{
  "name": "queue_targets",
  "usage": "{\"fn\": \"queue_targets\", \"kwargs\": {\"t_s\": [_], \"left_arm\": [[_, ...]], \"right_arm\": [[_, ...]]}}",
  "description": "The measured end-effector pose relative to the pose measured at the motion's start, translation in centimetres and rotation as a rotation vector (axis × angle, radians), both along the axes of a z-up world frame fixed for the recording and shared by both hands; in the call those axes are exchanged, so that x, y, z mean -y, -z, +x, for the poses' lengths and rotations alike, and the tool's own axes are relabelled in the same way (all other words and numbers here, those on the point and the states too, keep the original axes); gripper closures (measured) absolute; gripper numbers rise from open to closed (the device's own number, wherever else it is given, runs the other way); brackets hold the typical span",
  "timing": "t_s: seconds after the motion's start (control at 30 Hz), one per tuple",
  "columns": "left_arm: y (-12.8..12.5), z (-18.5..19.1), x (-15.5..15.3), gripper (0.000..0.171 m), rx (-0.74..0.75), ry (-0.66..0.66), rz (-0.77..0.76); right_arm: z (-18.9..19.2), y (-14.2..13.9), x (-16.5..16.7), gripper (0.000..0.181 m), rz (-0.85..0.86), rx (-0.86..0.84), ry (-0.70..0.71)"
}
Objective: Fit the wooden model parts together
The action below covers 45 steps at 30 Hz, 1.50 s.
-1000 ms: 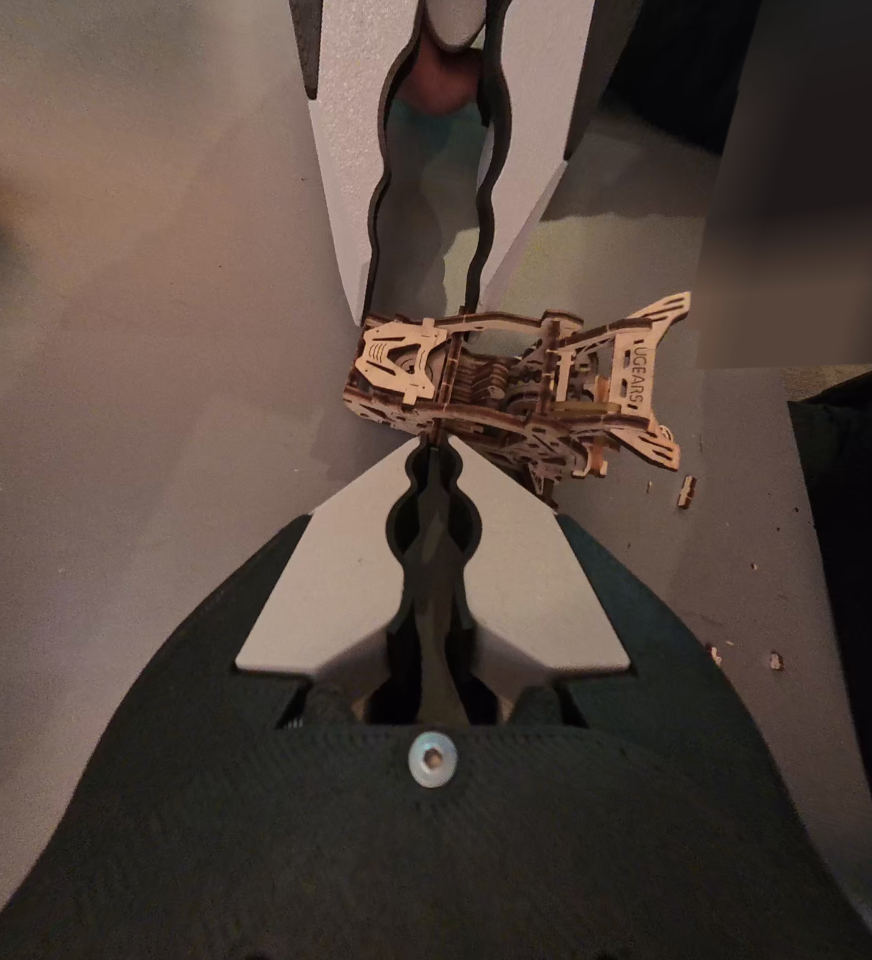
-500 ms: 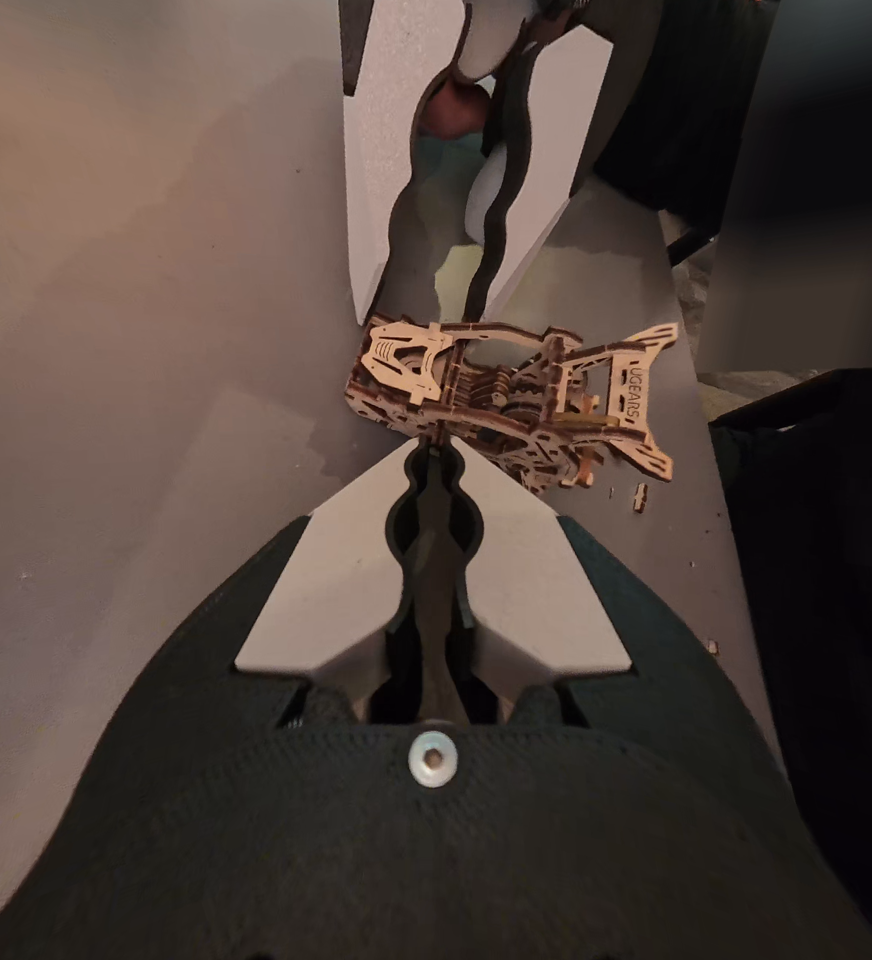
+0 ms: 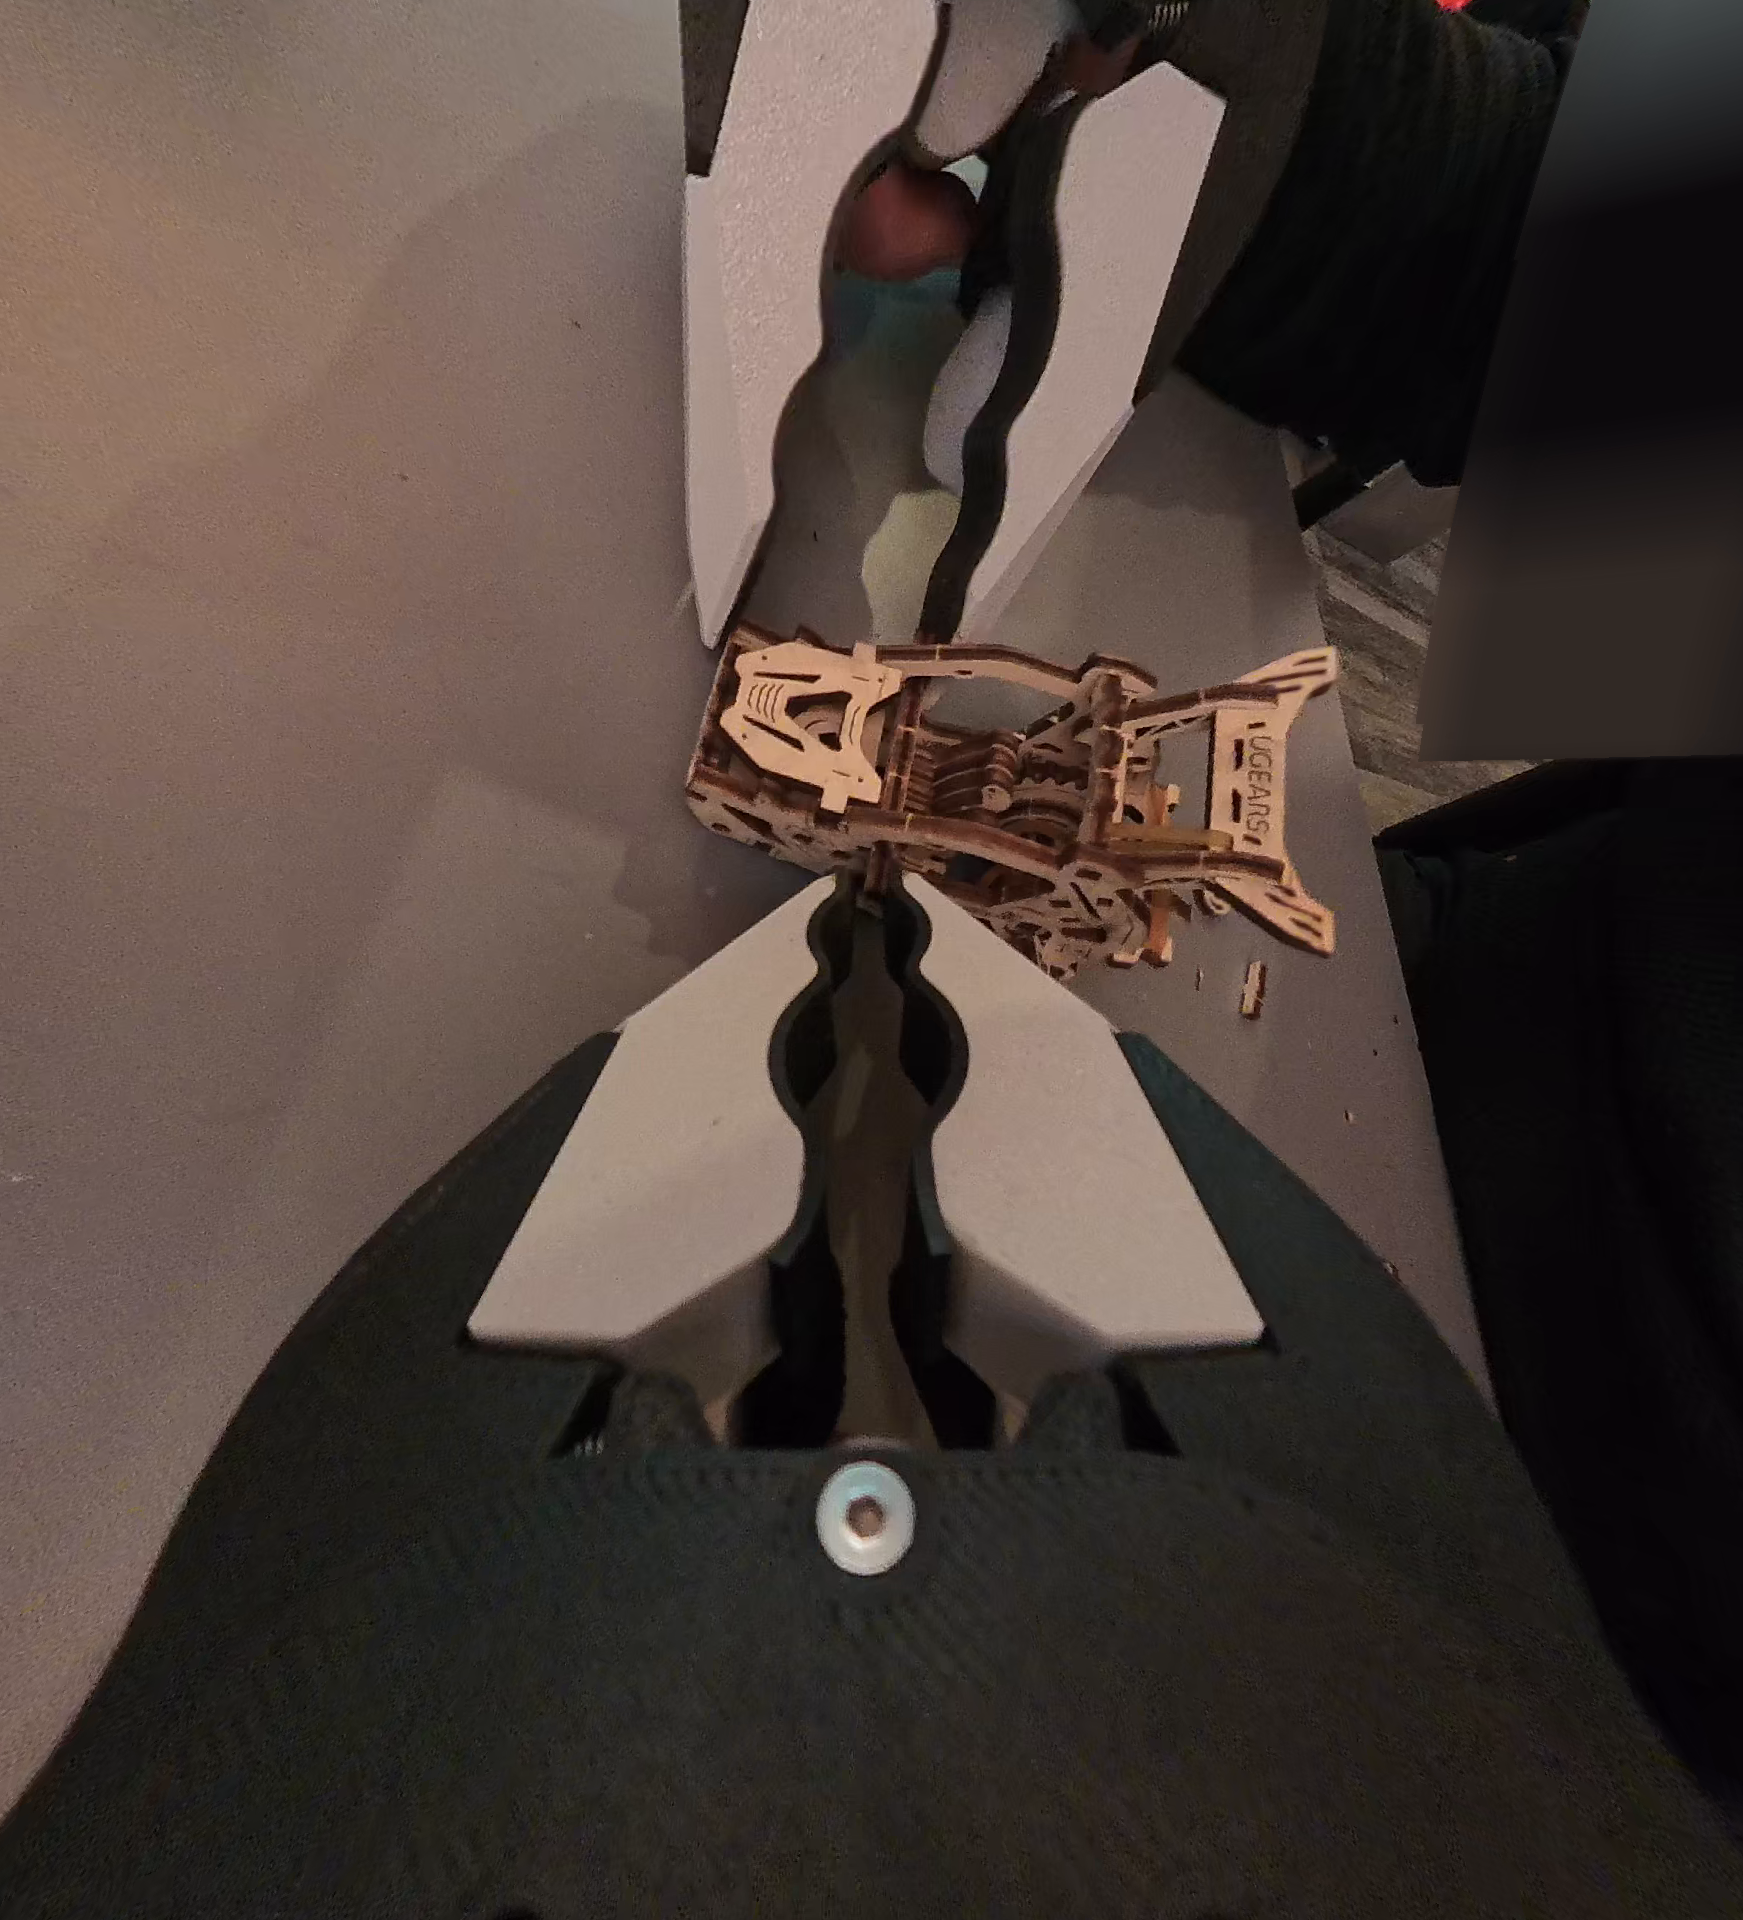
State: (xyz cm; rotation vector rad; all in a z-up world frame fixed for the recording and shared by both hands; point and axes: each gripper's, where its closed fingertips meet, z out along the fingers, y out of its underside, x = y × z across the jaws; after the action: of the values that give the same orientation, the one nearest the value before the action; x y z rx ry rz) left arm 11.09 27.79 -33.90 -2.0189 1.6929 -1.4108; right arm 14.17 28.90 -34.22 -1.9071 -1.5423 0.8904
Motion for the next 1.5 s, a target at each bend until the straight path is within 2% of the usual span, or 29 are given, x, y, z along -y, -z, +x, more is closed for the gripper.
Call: {"fn": "queue_targets", "kwargs": {"t_s": [0.1,0.7,0.83,0.97,1.07,1.5], "left_arm": [[-0.04,0.06,-0.17,0.171,0.008,-0.016,0.012],[-0.18,-0.03,-0.20,0.168,0.030,-0.052,0.063],[-0.34,0.00,-0.47,0.169,0.044,-0.068,0.080],[-0.11,0.14,-0.52,0.171,0.035,-0.062,0.115],[-0.10,0.47,-0.52,0.170,0.035,-0.056,0.126],[-0.13,0.73,-0.59,0.171,0.019,-0.027,0.041]], "right_arm": [[-0.44,0.14,0.41,0.139,-0.024,-0.009,-0.012],[-0.52,0.24,0.32,0.140,-0.032,-0.002,0.028],[-0.29,0.16,0.04,0.134,-0.026,0.001,0.051],[-0.25,0.08,0.26,0.140,-0.024,-0.009,0.054],[-0.33,0.20,0.38,0.139,-0.023,-0.001,0.051],[-0.43,0.26,0.46,0.136,-0.038,0.001,0.045]]}}
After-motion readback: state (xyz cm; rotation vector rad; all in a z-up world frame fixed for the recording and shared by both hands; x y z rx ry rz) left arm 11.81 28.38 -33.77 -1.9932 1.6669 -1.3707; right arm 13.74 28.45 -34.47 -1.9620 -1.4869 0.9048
